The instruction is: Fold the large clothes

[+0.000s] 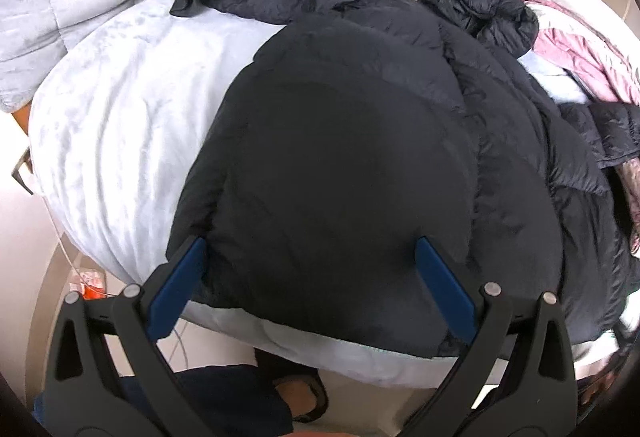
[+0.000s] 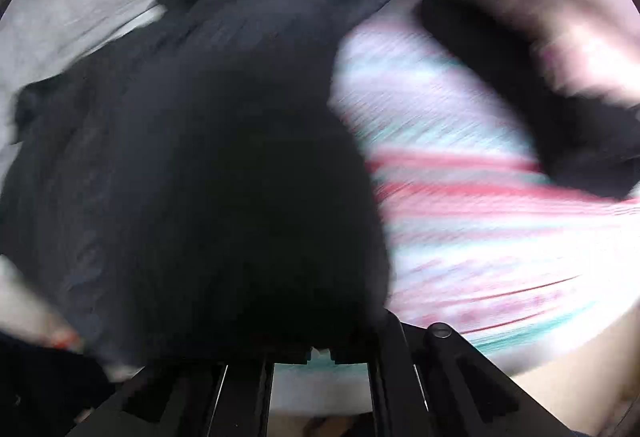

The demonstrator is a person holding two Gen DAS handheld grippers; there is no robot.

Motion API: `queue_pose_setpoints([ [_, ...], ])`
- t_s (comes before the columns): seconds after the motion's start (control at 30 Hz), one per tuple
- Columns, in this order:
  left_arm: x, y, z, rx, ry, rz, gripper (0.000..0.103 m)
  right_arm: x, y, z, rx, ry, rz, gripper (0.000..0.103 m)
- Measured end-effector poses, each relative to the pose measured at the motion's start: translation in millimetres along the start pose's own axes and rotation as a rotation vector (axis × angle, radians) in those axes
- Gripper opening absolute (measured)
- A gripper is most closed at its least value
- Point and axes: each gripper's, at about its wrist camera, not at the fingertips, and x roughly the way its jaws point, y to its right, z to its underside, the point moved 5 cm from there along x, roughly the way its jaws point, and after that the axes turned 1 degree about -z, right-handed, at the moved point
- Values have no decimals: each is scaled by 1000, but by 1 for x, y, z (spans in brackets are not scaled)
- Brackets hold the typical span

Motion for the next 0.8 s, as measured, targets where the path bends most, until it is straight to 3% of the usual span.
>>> queue_pose_setpoints([
  [0.1, -2, -4, 1, -6, 9, 3, 103, -60, 32, -11, 76, 173, 83, 4],
  [0.17, -2, -4, 1, 2, 13, 0, 103, -80, 44, -10, 81, 229, 157, 4],
  [0.23, -1, -3, 1, 9, 9, 3, 103, -73, 47, -2, 56, 193, 188, 4],
  [0.33, -3, -1, -1, 10, 20, 0, 103, -29, 34, 9, -14, 26, 171, 4],
  [0.4, -5, -1, -3, 6, 26, 12, 103, -20, 46, 19, 49, -49, 105, 4],
  [0.47, -8, -3, -4, -6, 36, 18, 103, -36, 66, 4, 143, 9, 52, 8],
  [0.5, -9, -3, -4, -10, 43, 19, 103, -49, 71, 0, 192, 61, -31, 14],
  [0.53, -10, -2, -4, -10, 46, 20, 103, -58, 71, -6, 232, 91, -146, 16],
  [0.6, -8, 2, -5, 1, 46, 28, 103, -73, 71, -13, 329, 129, -522, 31],
  [0.63, -7, 5, -6, 6, 48, 27, 103, -79, 68, -14, 337, 137, -616, 36],
  [0.67, -7, 7, -6, 7, 51, 23, 103, -85, 64, -15, 316, 164, -643, 44],
  [0.77, -11, 15, -11, 9, 80, 24, 103, -89, 40, -21, 184, 257, -426, 45],
  [0.8, -14, 19, -12, 13, 89, 33, 103, -91, 25, -21, 143, 276, -408, 45],
])
